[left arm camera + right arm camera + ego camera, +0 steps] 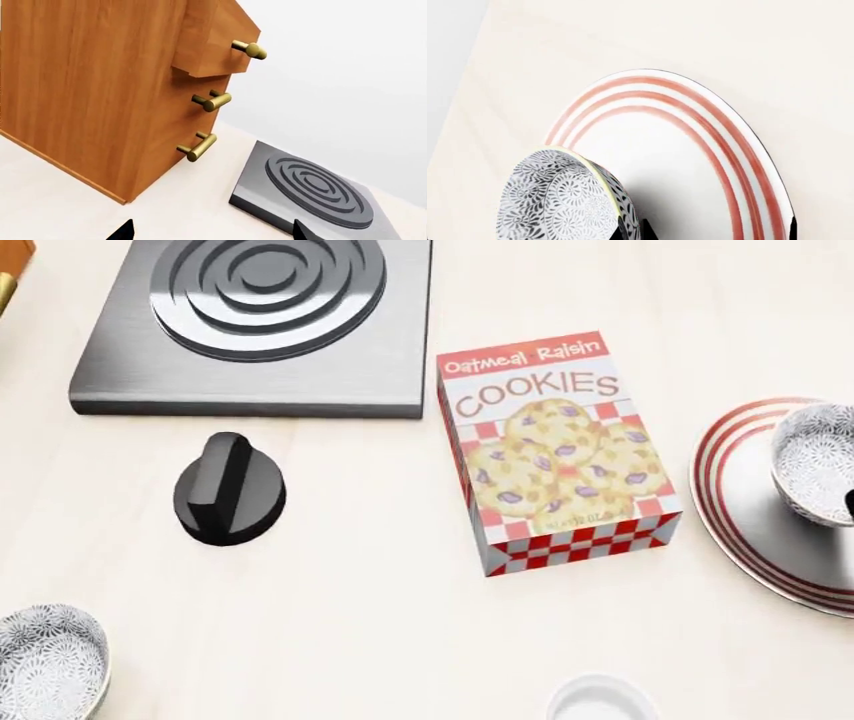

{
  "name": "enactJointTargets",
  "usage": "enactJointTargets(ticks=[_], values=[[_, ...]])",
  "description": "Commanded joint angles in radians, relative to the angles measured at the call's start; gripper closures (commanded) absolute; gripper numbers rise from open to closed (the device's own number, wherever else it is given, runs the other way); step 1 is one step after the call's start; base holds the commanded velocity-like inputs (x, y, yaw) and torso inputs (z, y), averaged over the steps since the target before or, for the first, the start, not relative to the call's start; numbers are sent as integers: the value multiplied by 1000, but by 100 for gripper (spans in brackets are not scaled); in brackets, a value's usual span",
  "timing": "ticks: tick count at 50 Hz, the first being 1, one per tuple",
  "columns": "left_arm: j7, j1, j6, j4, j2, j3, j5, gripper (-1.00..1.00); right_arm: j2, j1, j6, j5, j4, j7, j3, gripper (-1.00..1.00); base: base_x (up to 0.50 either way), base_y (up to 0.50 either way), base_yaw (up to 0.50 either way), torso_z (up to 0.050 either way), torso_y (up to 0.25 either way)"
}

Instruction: Pick the akita bowl from table center and place it on the plate.

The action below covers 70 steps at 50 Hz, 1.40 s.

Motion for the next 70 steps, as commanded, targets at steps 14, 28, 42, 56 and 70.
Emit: enactJointTargets(ticks=[14,28,42,56,70], values=[[-2,16,9,10,-8,-1,-9,-100,-14,22,-15,-25,21,-57,-23,-100,0,0,0,0,0],[-8,7,5,11,-13,2,-16,-100,-31,-48,-165,-31,-127,7,33,-100,0,0,0,0,0],[-15,2,5,13,-16,3,-24,-100,-66,-122,-401,-117,-409,48,56,-100,0,0,0,0,0],[-19,8,9,28,-21,6,-24,-100,-30,-207,-385,-136,-787,78,6,-100,0,0,0,0,0],[-14,10,13,39,-27,15,-22,-100,95,-327,-266,18,-1188,172,62,-100,0,0,0,0,0]])
